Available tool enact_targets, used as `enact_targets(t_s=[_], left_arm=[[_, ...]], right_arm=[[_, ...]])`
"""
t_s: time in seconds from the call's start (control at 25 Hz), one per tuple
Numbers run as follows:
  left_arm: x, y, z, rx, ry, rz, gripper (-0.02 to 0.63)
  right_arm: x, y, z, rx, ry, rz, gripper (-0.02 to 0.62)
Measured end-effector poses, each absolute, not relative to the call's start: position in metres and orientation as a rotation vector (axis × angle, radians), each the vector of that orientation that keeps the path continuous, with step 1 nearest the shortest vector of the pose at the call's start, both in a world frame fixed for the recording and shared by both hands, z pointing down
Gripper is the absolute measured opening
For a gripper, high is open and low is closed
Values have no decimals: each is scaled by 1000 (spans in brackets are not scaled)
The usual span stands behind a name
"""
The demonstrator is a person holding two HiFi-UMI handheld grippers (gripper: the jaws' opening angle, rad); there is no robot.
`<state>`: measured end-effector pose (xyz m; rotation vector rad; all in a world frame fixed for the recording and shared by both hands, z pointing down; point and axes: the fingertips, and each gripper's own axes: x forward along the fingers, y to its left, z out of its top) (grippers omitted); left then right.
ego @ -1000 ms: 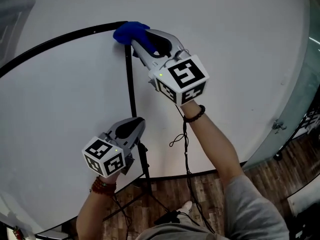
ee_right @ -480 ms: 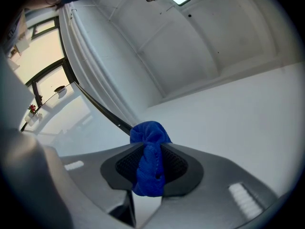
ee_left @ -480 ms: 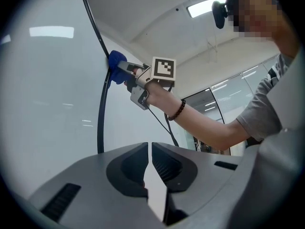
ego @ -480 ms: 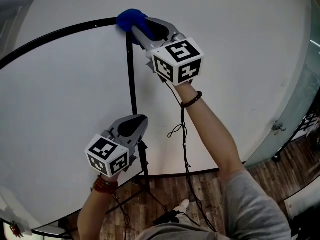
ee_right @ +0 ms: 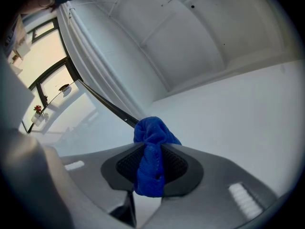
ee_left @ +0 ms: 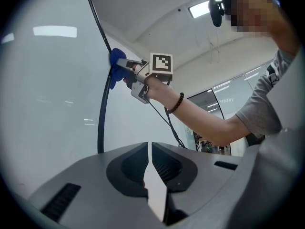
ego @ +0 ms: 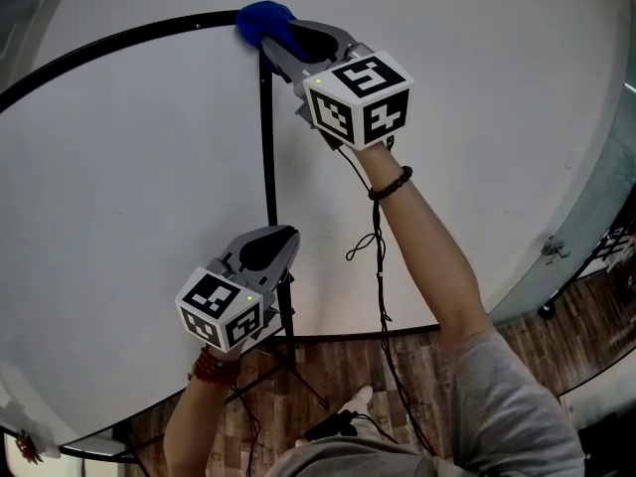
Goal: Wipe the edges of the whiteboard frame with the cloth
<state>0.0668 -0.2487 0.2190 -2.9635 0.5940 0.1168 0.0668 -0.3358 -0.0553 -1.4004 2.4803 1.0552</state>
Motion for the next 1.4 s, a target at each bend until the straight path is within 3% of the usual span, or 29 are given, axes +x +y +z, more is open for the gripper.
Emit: enact_targets(t_s=[1.4], left_arm=[[53, -250, 258, -3027, 612, 67, 31]], right_arm=[[63, -344, 2, -1358, 2555, 846, 101]])
